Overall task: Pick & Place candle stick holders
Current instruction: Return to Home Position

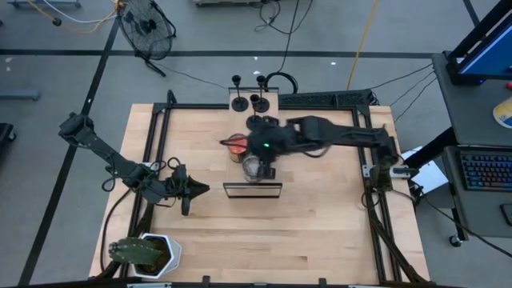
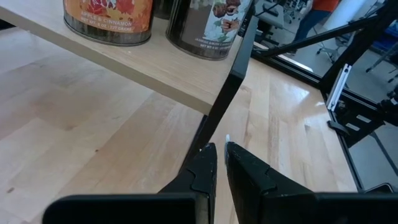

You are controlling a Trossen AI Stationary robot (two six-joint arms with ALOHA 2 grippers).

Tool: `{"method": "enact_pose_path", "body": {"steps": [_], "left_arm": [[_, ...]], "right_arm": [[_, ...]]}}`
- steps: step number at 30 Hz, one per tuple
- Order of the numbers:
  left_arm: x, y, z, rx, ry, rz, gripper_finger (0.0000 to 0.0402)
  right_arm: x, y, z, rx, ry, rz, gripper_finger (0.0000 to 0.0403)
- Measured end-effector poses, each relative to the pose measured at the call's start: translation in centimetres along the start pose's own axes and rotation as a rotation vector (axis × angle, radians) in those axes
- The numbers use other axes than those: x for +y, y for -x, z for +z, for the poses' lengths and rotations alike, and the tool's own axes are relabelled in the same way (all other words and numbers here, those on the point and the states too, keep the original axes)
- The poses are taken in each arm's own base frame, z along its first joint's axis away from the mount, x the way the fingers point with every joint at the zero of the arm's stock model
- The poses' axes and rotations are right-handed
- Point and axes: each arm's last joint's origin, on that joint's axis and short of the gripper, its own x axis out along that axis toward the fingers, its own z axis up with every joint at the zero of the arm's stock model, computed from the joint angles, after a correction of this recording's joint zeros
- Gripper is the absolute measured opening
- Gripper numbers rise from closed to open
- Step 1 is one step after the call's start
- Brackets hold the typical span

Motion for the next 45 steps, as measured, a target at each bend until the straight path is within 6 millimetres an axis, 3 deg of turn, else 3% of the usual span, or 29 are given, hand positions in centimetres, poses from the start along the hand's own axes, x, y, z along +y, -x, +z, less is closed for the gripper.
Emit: {"method": "enact_pose_path", "body": {"steps": [7, 11, 18, 28, 34, 40, 45], "left_arm": [[-0.1, 0.0, 0.0, -0.003, 0.045, -0.006, 0.004], [-0.1, 0.0, 0.1, -0.003, 0.076, -0.007, 0.004], [-0.1, 0.0, 0.0, -0.002, 0.078, -0.006, 0.004], [-0.2, -0.2, 0.9, -0.077, 0.019, -0.01, 0.004], [0.0, -1.0, 2.3, -0.065, -0.124, -0.188, 0.004], [1.5, -1.8, 3.4, -0.035, -0.165, -0.238, 0.004], [2.6, -1.0, 4.2, -0.068, -0.179, -0.248, 0.004]], "right_arm": [[1.8, 6.0, -1.5, -0.017, 0.055, -0.102, 0.0002], [2.4, 8.1, -3.4, -0.031, 0.037, -0.092, 0.0001], [3.0, 9.5, -8.1, -0.147, -0.026, -0.044, 0.0], [2.6, 10.5, -16.3, -0.338, -0.062, 0.023, 0.0], [1.8, 10.5, -21.0, -0.387, -0.191, 0.054, 0.0], [1.2, 10.4, -24.2, -0.499, -0.297, 0.095, 0.0004], [0.9, 10.5, -26.0, -0.563, -0.325, 0.113, 0.0001]]}}
